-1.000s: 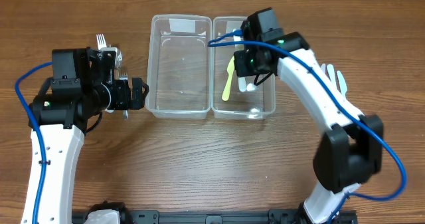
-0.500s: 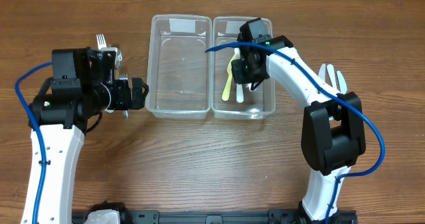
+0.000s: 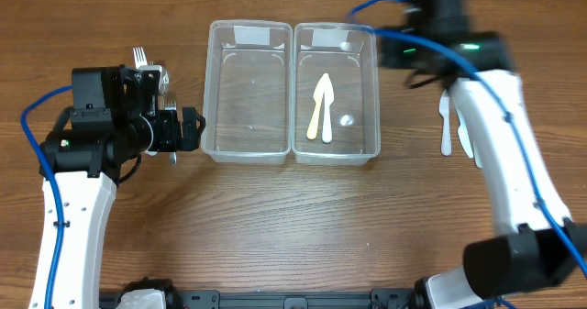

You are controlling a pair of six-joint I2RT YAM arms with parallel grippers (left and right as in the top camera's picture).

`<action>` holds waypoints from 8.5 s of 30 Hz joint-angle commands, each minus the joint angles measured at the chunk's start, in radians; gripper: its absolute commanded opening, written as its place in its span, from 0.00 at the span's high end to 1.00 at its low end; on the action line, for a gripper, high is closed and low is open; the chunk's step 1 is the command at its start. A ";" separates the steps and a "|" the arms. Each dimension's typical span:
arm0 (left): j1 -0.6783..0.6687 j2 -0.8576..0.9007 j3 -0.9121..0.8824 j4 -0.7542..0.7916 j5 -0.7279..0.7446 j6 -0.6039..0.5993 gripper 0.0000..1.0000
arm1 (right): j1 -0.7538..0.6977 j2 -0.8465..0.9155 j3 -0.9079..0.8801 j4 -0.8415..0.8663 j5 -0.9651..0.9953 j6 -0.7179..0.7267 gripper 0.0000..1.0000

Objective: Pack container
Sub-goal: 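Carry white knife into right container and release it, then lower right gripper and grasp the next white plastic knife, then carry white knife into right container and release it, then lower right gripper and grasp a light-blue plastic knife, then carry light-blue knife into right container and release it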

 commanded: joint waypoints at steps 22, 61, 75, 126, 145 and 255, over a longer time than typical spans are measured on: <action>-0.002 0.007 0.025 -0.002 0.000 0.019 0.00 | -0.359 0.456 -0.077 -0.016 -0.008 -0.085 0.41; -0.002 0.007 0.025 -0.001 0.000 0.019 0.00 | -0.342 0.442 -0.131 -0.093 -0.034 0.006 0.96; -0.002 0.007 0.025 -0.001 0.000 0.019 0.00 | -0.169 0.047 -0.048 -0.138 -0.246 0.009 0.96; -0.002 0.007 0.025 -0.001 0.000 0.019 0.00 | -0.188 0.064 0.008 0.006 0.082 0.052 0.46; -0.002 0.007 0.025 -0.001 0.000 0.019 0.00 | -0.460 0.438 -0.034 -0.067 -0.051 -0.142 0.46; -0.002 0.007 0.025 -0.001 0.000 0.019 0.00 | -0.609 0.245 -0.027 -0.085 -0.136 0.072 0.39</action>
